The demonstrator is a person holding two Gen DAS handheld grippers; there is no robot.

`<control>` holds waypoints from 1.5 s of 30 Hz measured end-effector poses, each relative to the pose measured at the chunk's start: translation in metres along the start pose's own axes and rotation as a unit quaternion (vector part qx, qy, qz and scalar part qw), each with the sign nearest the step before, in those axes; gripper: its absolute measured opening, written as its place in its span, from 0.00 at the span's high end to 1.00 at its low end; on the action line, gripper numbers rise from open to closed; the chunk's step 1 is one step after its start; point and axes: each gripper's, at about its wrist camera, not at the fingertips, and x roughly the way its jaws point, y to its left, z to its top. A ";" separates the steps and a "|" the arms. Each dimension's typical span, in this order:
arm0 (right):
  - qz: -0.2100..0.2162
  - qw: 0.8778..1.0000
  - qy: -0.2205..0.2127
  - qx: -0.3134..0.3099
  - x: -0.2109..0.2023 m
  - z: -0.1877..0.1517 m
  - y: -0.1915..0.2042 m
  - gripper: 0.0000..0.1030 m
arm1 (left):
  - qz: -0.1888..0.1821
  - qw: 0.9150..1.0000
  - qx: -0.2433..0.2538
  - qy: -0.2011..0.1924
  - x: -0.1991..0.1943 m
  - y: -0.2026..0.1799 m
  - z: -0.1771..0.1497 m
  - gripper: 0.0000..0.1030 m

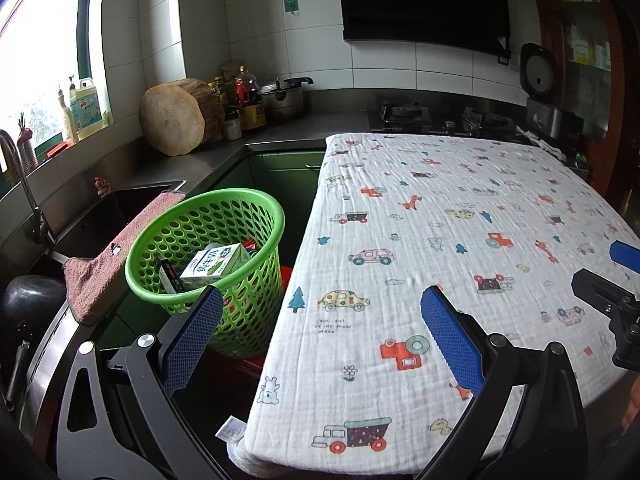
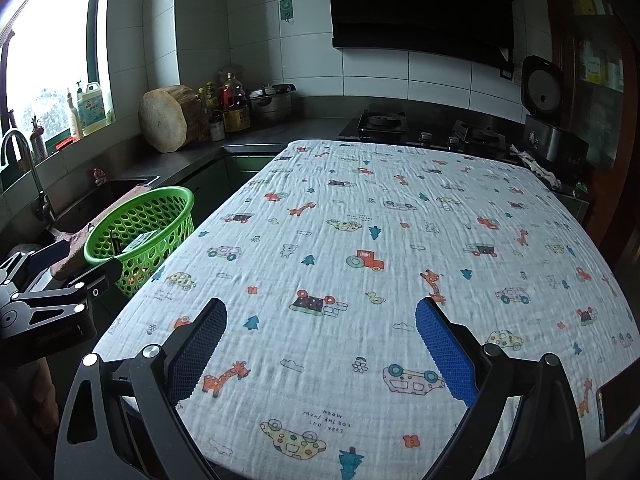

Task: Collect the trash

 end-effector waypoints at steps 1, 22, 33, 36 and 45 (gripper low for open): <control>0.003 1.000 0.001 -0.003 0.001 0.000 0.002 0.10 | 0.002 1.000 -0.001 0.001 0.000 0.001 -0.001 0.05; 0.024 0.999 0.000 -0.029 0.005 0.002 0.022 0.10 | 0.025 1.000 -0.014 0.005 -0.005 0.013 -0.004 0.05; 0.025 0.999 0.001 -0.031 0.007 0.000 0.025 0.10 | 0.024 1.000 -0.011 0.005 -0.005 0.010 -0.004 0.05; 0.026 0.999 0.002 -0.031 0.007 0.000 0.026 0.10 | 0.024 1.000 -0.011 0.005 -0.005 0.010 -0.004 0.05; 0.027 0.999 0.003 -0.032 0.008 -0.002 0.028 0.10 | 0.037 0.999 -0.015 -0.001 -0.006 0.010 -0.005 0.05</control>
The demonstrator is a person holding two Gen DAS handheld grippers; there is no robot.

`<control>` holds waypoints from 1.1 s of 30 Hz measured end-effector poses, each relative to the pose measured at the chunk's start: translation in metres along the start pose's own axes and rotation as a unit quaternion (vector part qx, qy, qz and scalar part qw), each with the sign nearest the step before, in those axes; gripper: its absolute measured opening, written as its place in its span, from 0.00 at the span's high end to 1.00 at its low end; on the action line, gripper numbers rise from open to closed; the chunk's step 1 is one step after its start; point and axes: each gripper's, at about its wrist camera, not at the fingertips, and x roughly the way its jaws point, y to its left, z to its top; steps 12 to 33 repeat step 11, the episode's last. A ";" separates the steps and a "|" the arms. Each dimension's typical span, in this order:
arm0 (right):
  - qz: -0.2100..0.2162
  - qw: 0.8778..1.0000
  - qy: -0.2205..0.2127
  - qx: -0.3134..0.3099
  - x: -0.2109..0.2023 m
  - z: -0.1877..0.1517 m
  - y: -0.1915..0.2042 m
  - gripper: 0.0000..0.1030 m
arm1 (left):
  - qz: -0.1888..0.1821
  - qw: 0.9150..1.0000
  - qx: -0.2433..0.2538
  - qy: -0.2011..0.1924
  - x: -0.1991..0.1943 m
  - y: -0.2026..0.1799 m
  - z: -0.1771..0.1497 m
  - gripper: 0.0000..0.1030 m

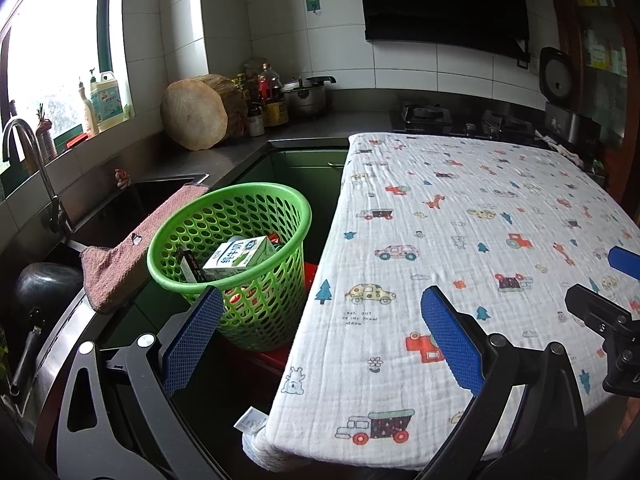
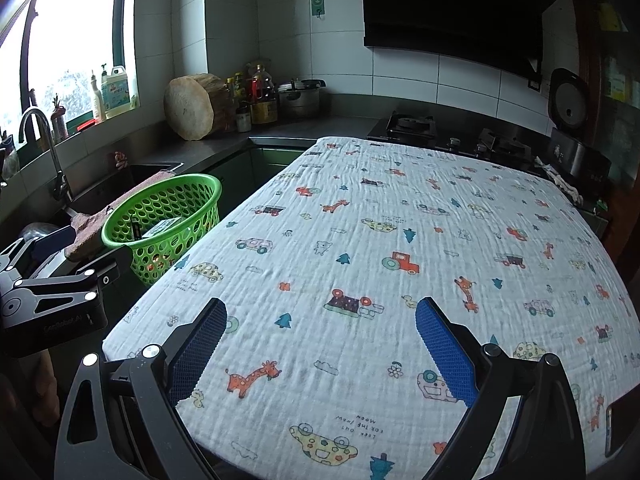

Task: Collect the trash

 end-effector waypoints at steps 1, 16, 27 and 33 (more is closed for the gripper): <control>0.000 1.000 0.001 0.000 0.000 0.000 0.000 0.10 | -0.002 1.000 0.002 0.000 0.000 0.000 0.000 0.05; -0.001 1.000 0.002 0.001 0.003 -0.001 -0.001 0.10 | -0.008 1.000 0.000 0.012 0.005 -0.001 -0.001 0.05; -0.001 1.000 0.002 0.001 0.003 -0.001 -0.001 0.10 | -0.008 1.000 0.000 0.012 0.005 -0.001 -0.001 0.05; -0.001 1.000 0.002 0.001 0.003 -0.001 -0.001 0.10 | -0.008 1.000 0.000 0.012 0.005 -0.001 -0.001 0.05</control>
